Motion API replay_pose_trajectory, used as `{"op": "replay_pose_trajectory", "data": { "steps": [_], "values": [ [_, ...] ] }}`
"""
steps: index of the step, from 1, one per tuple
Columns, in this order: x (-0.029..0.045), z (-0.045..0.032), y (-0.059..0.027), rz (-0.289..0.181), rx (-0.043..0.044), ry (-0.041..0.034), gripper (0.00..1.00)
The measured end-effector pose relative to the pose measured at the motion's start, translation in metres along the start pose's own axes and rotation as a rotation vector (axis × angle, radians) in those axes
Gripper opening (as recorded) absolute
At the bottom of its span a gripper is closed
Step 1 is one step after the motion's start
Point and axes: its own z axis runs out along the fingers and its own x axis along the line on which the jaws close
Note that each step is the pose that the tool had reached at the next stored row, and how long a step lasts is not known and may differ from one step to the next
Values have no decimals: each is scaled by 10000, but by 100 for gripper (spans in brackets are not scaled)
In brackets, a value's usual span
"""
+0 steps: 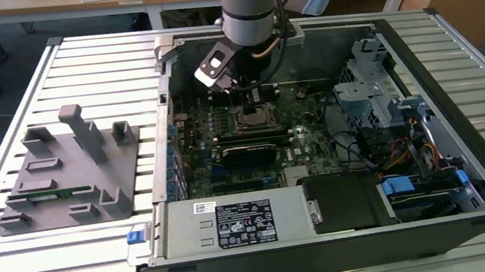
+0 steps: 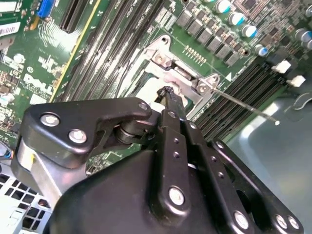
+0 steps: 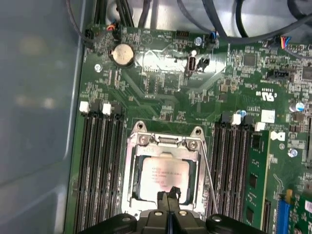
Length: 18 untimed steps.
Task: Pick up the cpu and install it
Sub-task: 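Close the cpu cover, then install the first cpu locking lever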
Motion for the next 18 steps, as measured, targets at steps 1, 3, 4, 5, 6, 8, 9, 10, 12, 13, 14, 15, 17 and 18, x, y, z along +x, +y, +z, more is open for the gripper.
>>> {"op": "replay_pose_trajectory", "data": {
  "steps": [1, 3, 4, 5, 6, 8, 9, 10, 12, 13, 14, 15, 17, 18],
  "values": [
    [-1, 1, 10, 0, 1, -1, 11],
    [-3, 1, 33, 0, 2, -4, 11],
    [-4, 2, 45, 0, 1, -2, 11],
    [-4, 3, 57, 0, 1, -2, 11],
    [-5, 3, 65, 0, 1, -2, 11],
    [-6, 4, 80, 0, 1, -2, 11],
    [-7, 4, 85, 0, 1, -2, 11],
    [-7, 4, 86, 0, 1, -2, 11],
    [-7, -2, 86, 1, 3, -5, 11],
    [-6, -19, 86, 1, 2, -5, 11],
    [-6, -45, 87, 1, 1, -4, 11],
    [-5, -79, 88, 1, -1, 0, 11],
    [-4, -168, 89, 0, 0, -2, 11],
    [-4, -213, 90, 0, 1, -3, 11]
  ]
}}
